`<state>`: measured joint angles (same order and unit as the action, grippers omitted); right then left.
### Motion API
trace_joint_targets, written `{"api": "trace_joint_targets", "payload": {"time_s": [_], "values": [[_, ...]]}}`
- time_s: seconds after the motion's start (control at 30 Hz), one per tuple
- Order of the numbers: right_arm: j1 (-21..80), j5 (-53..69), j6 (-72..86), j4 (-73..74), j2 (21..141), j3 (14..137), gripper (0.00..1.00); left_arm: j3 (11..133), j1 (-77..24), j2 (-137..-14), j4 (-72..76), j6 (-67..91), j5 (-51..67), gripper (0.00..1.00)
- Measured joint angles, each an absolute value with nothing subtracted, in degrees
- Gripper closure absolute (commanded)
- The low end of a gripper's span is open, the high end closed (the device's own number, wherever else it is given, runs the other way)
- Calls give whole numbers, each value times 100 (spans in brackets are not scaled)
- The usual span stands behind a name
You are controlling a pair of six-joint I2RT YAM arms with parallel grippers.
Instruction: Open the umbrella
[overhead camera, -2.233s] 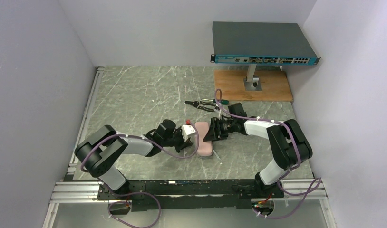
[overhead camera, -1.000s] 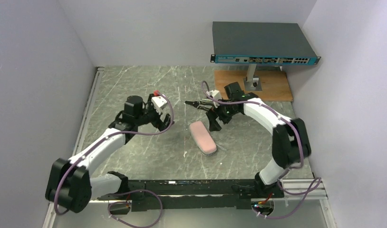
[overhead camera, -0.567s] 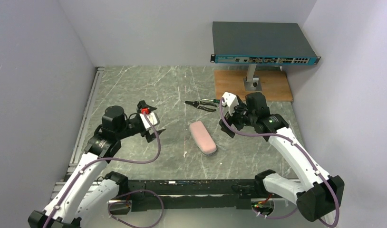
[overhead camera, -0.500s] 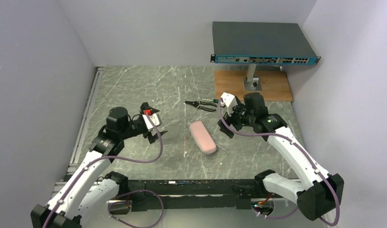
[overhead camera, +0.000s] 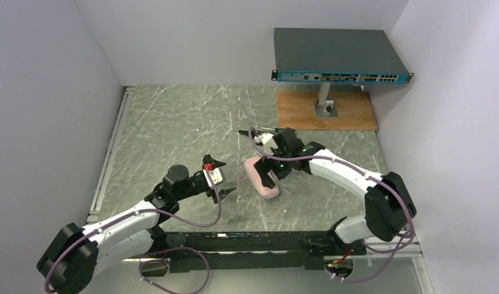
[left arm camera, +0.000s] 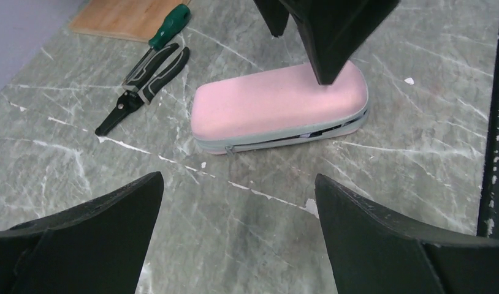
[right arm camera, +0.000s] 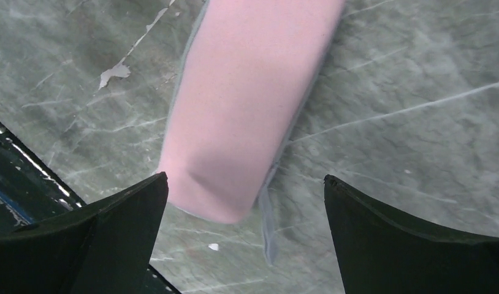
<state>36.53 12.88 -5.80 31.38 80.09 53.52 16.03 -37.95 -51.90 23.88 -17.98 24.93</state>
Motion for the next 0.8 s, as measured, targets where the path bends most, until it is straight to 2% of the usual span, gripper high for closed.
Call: {"api": "trace_joint_targets", "payload": {"time_s": [0.27,0.43,0.57,0.63,0.8], "values": [[3964,1492,80,3030,8615,5437,4,840,-3948,-5671,3540,-1706,1951,0],[3979,1503,104,2899,8879,5395,19,735,-3957,-5957,3931,-1564,1800,5],[3981,1485,-244,2744,8858,5249,40,733,-3964,-6326,4324,-1555,1855,10],[3981,1509,-550,2604,8750,5103,46,733,-3979,-6563,4534,-1573,1935,17],[3986,1658,-1380,2458,8324,4654,57,733,-4147,-7210,5107,-1734,1997,42]]}}
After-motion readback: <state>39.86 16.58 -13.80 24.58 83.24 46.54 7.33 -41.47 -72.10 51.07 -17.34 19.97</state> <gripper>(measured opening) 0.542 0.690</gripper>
